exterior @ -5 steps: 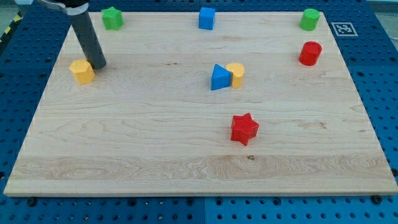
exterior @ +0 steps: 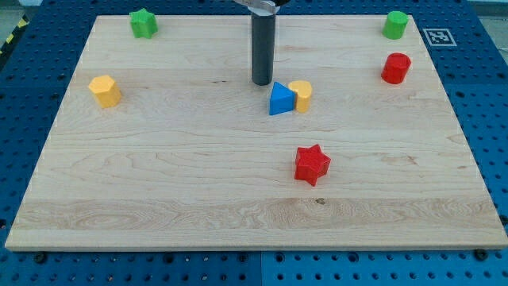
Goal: Push the blue triangle right and down a bit
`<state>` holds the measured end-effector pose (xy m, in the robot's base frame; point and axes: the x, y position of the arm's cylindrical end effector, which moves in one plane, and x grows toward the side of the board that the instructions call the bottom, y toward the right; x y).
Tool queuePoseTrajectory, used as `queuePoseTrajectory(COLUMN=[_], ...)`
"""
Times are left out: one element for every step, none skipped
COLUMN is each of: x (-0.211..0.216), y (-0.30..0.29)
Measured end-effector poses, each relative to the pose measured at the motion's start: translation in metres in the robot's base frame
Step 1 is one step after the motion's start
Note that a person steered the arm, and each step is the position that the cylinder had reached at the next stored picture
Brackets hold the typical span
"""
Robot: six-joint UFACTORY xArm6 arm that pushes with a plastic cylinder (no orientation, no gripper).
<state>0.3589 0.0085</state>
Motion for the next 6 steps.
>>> queuePoseTrajectory(x=[0.0, 0.0, 0.009, 0.035, 0.051, 0.051], y=[0.0, 0.0, 0.0, 0.0, 0.024, 0.066])
